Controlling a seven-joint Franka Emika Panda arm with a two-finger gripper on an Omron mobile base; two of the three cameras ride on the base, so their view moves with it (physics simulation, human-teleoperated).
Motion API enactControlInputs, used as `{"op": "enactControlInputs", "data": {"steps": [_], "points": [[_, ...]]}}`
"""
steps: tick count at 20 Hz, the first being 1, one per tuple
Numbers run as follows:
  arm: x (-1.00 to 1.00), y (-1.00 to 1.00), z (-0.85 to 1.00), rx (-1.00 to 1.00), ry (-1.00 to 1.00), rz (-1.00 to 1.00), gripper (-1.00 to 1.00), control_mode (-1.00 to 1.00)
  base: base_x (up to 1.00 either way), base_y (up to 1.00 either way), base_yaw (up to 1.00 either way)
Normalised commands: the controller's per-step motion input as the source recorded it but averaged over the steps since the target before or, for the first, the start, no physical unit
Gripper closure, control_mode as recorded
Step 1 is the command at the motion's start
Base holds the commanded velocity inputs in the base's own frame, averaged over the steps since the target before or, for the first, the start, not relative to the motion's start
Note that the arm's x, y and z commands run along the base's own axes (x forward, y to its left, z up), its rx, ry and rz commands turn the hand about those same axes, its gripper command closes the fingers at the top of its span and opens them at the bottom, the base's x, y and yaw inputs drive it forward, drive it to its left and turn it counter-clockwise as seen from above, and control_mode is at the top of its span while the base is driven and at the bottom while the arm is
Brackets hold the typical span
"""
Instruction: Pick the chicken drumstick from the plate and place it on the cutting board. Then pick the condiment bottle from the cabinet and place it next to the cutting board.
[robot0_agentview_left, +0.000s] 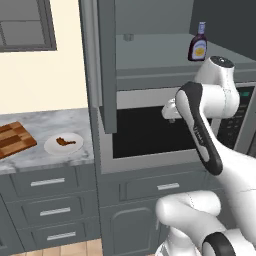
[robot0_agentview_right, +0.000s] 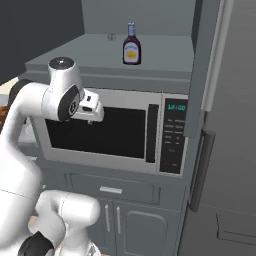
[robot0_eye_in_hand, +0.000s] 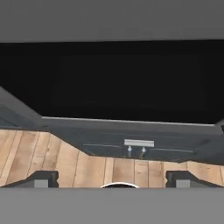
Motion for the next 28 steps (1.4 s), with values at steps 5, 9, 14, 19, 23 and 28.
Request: {"op": "enactControlInputs", "data": {"steps": [5, 9, 14, 19, 23, 28], "points": [[-0.56, -0.09, 0.18, 0.01, -0.13, 0.00, -1.00, -1.00, 0.00, 0.00, 0.00], [-0.60, -0.10, 0.17, 0.00, -0.12, 0.00, -1.00, -1.00, 0.00, 0.00, 0.00], [-0.59, -0.09, 0.18, 0.00, -0.07, 0.00, -1.00, -1.00, 0.00, 0.00, 0.00], [-0.50, 0.00, 0.11, -0.01, -0.01, 0.00, -1.00, -1.00, 0.00, 0.00, 0.00], [-0.53, -0.02, 0.10, 0.00, -0.01, 0.00, -1.00, -1.00, 0.00, 0.00, 0.00], [-0.56, -0.03, 0.07, 0.00, -0.02, 0.00, -1.00, -1.00, 0.00, 0.00, 0.00]]}}
